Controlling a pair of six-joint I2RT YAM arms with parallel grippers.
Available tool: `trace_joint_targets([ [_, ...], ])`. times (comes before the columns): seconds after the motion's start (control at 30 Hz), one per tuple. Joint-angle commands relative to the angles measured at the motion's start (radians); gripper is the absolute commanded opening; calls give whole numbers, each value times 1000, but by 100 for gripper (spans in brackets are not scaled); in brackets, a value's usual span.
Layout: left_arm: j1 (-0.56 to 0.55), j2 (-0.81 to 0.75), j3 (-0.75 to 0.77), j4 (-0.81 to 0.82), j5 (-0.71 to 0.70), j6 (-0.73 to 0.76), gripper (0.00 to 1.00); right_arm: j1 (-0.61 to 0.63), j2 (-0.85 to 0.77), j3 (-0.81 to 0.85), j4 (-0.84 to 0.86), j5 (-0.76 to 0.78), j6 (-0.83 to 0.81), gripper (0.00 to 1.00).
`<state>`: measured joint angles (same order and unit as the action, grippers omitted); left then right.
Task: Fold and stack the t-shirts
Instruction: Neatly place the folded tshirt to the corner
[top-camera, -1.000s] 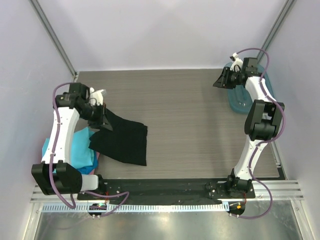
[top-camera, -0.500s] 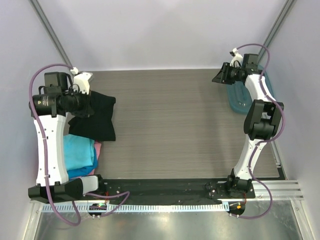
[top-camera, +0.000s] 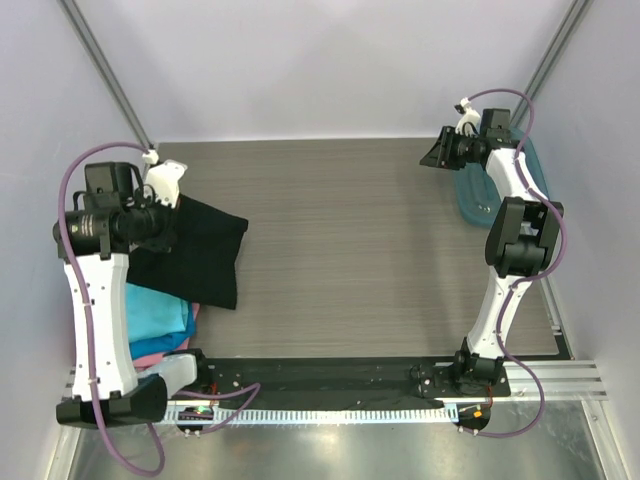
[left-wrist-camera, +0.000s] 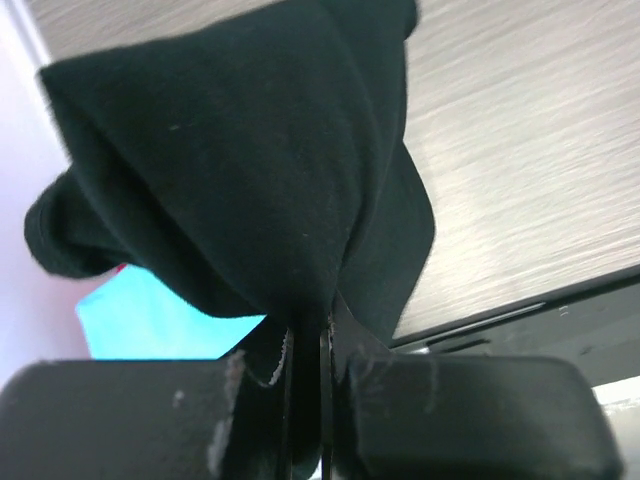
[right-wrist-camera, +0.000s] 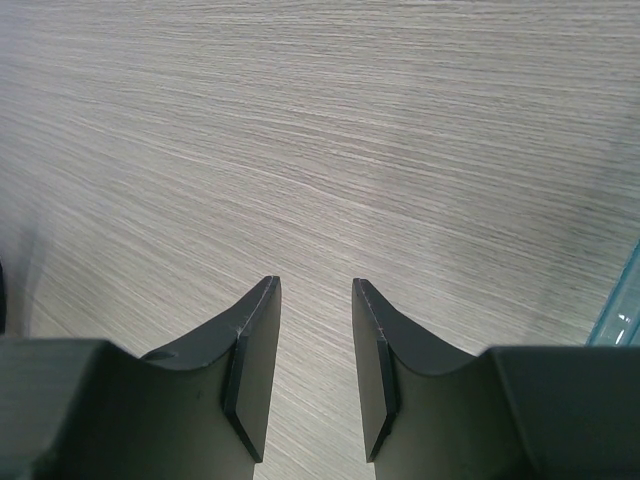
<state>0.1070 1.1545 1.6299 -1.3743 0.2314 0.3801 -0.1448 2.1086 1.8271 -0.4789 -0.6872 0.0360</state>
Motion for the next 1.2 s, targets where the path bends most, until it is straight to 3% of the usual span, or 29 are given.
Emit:
trace_joint_targets([
  [0.0,5,-128,-45,-295,-90,65,0,5,-1,31,30,-21,-13,40],
  [0.17,5,-220,-174,-292,-178,80,0,10,22,24,29,-23,-10,40],
  [0.47,7,-260,-147,-292,-340,14,0,31,60,52,31,-21,-5,40],
  [0.77,52,-233,-174,-287,-489,106,0,62,114,75,37,-29,2,40],
  [0.87,108,-216,-218,-243,-497,155,0,71,128,78,45,-34,8,40],
  [1.03,319,-158,-289,-91,-451,305,0,91,152,86,59,-40,21,40],
  [1.17,480,-67,-248,18,-389,423,0,102,160,90,68,-41,27,39],
])
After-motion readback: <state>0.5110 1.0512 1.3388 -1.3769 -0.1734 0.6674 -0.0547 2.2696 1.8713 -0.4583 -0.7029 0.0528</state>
